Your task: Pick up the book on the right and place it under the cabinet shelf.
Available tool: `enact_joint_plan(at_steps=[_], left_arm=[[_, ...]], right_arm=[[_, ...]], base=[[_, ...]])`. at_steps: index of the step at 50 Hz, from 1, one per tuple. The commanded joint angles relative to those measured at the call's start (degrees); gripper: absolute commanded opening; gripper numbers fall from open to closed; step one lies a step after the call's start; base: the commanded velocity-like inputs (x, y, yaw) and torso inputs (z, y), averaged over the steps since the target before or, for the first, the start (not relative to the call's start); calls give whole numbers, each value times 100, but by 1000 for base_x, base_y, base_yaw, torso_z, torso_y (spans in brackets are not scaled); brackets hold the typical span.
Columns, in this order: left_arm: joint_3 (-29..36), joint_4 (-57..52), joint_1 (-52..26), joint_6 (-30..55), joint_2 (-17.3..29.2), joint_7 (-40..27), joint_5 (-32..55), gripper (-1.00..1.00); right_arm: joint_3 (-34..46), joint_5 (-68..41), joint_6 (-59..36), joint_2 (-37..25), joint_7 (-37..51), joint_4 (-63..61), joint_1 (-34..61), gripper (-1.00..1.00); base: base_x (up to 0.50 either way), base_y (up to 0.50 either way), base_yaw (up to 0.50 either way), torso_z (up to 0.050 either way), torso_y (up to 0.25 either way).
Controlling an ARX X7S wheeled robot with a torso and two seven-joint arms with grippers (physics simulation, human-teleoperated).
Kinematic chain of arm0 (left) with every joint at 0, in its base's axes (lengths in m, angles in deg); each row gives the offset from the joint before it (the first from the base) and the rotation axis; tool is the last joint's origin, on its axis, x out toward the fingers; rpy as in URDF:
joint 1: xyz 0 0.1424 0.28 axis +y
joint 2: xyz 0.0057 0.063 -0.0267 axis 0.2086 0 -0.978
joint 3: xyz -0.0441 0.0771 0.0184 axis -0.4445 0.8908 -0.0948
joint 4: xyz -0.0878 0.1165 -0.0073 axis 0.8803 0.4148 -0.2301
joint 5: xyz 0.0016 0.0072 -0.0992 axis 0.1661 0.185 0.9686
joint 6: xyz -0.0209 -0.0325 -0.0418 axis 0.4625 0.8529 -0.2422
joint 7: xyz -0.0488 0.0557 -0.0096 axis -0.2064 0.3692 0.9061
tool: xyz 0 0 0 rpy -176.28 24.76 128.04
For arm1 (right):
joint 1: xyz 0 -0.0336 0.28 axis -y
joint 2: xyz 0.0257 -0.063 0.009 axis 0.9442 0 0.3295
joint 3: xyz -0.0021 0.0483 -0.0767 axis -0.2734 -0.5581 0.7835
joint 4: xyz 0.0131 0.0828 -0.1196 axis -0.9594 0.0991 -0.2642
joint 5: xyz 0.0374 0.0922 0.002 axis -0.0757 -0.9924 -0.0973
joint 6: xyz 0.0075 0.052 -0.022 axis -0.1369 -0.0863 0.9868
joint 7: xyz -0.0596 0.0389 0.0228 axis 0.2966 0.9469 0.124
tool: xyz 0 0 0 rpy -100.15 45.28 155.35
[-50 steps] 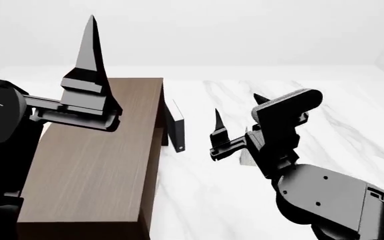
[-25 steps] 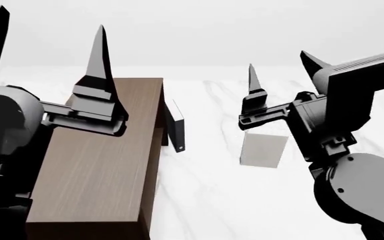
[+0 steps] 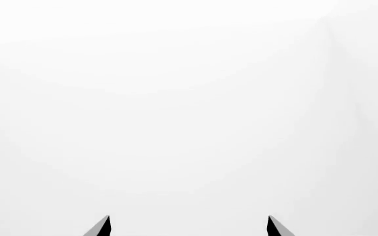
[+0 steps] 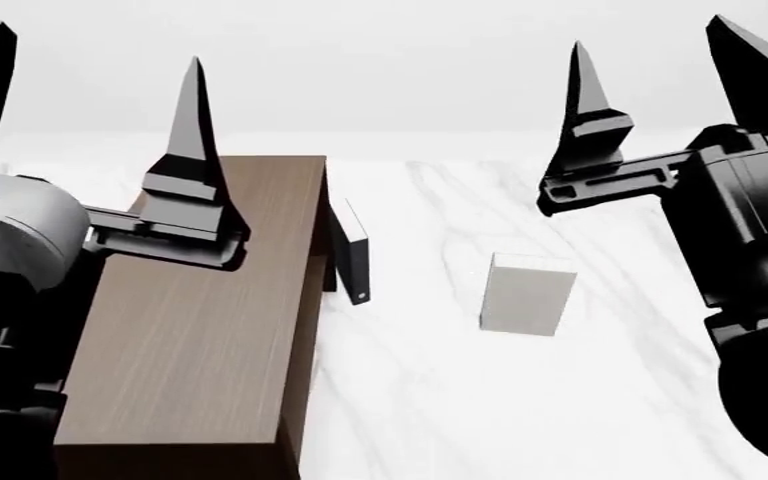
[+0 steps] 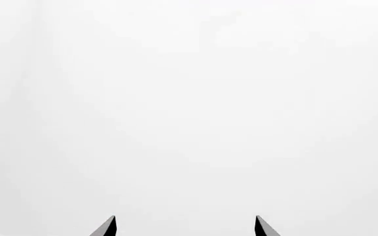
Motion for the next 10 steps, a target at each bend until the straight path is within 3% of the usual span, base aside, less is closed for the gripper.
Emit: enact_joint_plan(at_steps=[1, 10], left_arm=[[5, 76, 158, -142, 37, 90, -178, 100], [-3, 84, 156, -176, 45, 123, -199, 100]], right_arm=[[-165, -217, 5, -256, 40, -252, 145, 100], [-272, -362, 44, -441, 79, -459, 210, 100]], base=[[0, 0, 0, 0, 0], [0, 0, 0, 0, 0]])
